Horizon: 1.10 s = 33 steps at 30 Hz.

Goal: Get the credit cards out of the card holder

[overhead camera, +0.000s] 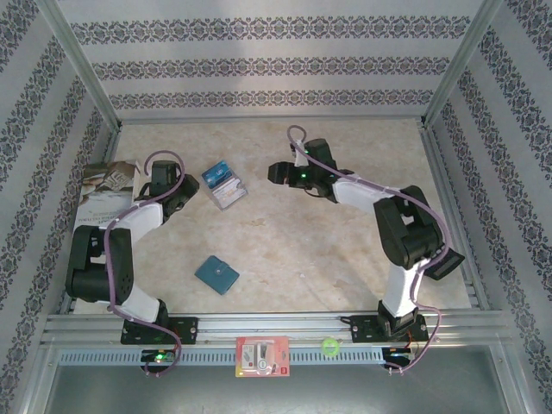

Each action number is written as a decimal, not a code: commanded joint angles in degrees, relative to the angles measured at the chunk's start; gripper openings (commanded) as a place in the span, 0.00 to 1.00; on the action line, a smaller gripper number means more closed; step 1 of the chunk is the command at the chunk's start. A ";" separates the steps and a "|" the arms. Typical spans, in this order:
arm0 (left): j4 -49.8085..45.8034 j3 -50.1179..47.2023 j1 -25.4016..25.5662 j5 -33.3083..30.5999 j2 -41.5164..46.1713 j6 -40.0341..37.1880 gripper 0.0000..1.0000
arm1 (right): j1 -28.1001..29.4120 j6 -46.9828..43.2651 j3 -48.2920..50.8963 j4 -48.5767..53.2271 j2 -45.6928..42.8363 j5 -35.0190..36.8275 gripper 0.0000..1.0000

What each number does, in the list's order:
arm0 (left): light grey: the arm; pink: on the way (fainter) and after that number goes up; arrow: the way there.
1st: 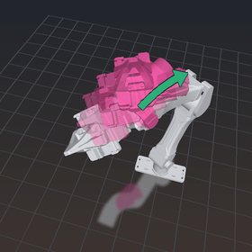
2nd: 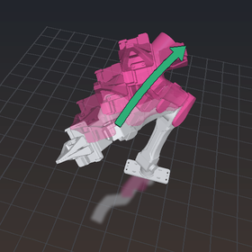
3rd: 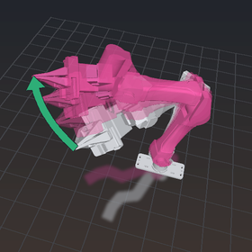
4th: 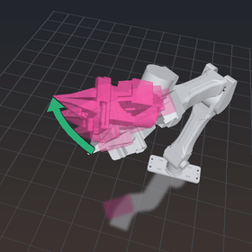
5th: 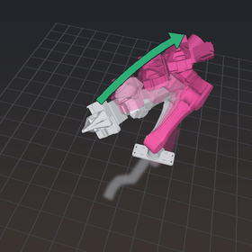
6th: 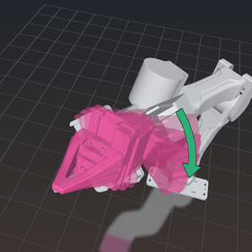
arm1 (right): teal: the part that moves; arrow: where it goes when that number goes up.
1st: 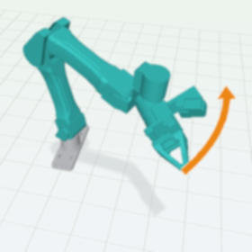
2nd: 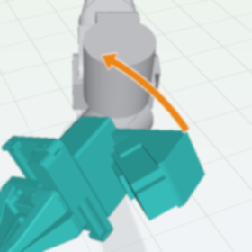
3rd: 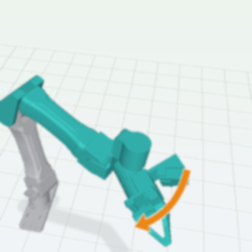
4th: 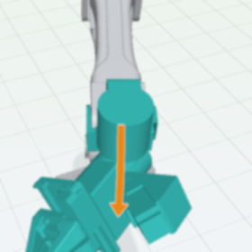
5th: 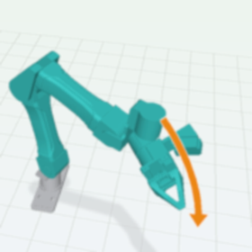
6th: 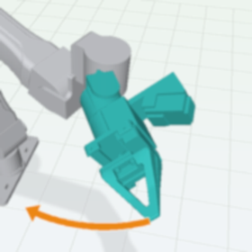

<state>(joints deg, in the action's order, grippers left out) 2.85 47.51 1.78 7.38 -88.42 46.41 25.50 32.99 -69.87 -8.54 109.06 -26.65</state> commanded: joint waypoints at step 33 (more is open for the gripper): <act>-8.04 23.90 8.71 5.70 -26.83 -7.07 0.26 | 5.79 5.33 0.81 4.16 4.12 22.69 0.27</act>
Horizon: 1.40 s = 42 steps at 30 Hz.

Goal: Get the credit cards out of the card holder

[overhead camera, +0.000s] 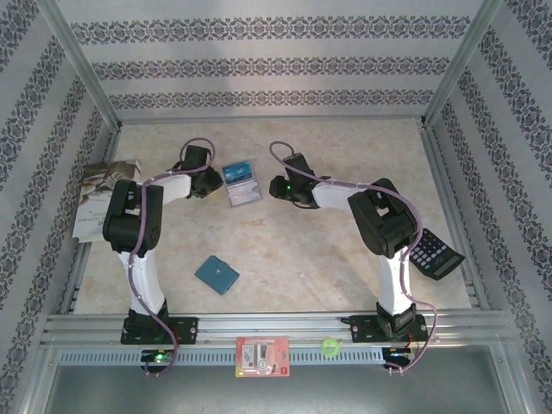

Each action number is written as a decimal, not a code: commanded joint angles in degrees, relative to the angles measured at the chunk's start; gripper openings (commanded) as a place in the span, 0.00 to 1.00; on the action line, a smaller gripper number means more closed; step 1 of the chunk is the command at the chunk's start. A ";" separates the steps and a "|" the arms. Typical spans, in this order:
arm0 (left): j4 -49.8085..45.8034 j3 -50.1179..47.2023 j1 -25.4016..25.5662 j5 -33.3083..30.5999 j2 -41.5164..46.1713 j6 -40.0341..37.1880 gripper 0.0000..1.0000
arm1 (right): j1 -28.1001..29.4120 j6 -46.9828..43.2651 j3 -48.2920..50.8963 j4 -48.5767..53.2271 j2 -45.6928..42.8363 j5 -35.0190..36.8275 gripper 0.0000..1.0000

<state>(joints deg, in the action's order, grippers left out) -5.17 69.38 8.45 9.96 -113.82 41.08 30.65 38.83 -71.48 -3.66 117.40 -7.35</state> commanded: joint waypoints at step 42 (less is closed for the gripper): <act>-7.42 12.26 12.07 0.69 -5.67 -4.47 0.45 | -8.92 -7.81 3.94 4.64 -6.17 -0.08 0.25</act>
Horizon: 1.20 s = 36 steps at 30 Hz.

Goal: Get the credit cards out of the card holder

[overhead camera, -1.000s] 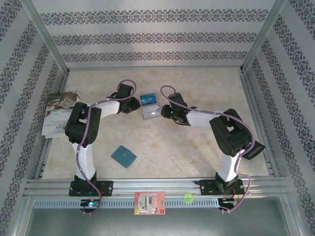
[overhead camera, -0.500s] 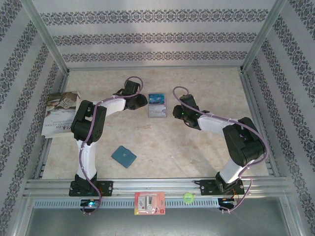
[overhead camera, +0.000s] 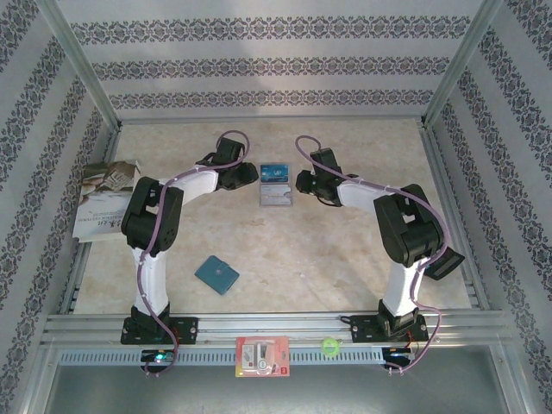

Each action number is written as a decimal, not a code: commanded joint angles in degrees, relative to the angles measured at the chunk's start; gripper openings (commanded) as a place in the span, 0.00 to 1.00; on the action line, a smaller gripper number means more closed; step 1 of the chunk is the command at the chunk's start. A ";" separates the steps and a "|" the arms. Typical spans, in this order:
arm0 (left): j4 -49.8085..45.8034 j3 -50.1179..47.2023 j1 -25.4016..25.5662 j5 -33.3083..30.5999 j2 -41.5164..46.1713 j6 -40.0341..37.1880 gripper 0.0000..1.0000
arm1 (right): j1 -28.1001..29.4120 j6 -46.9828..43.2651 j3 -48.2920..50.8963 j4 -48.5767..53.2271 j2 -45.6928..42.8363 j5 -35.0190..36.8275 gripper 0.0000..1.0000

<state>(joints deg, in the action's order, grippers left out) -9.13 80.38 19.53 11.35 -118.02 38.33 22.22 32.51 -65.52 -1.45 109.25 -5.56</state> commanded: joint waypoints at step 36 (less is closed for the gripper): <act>2.92 -17.50 10.29 -0.86 7.90 4.70 0.36 | 3.98 3.19 11.33 -4.56 -6.06 -2.93 0.24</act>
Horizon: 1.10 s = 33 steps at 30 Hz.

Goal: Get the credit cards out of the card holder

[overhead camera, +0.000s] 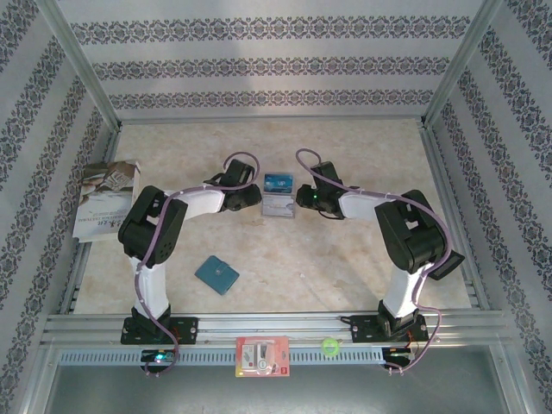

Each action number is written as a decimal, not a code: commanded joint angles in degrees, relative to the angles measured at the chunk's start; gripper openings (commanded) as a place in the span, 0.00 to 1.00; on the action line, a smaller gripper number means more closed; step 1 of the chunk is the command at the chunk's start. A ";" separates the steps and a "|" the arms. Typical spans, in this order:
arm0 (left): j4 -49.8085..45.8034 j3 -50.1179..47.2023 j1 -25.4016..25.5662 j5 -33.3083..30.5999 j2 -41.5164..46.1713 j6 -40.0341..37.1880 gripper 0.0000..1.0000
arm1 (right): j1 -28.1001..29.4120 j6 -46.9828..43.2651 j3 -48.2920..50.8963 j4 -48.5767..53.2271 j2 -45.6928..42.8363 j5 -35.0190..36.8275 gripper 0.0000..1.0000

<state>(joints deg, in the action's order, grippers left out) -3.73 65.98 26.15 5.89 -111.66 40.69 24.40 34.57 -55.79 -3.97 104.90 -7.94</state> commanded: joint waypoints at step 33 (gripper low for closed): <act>-6.77 -13.63 -7.84 -3.17 37.94 -0.90 0.99 | 10.70 -9.01 8.14 3.32 -21.82 -11.12 0.67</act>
<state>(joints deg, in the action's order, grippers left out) -7.62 54.57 18.94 5.41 -81.17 41.63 30.20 30.94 -47.72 -2.81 82.00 -10.04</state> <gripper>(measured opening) 0.979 0.657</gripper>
